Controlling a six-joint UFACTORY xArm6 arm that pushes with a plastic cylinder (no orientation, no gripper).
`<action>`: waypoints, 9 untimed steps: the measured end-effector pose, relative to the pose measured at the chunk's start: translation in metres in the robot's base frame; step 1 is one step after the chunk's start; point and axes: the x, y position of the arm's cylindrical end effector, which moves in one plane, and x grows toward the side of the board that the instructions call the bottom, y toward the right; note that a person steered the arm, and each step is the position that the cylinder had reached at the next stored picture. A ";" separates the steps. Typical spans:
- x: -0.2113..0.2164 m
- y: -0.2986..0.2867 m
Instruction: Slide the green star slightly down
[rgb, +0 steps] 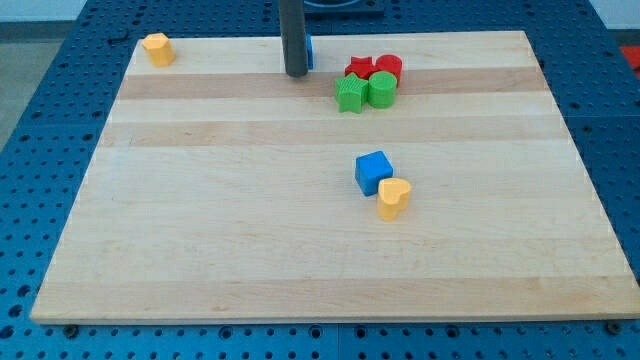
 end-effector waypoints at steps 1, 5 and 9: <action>0.013 0.000; 0.020 0.027; 0.026 0.066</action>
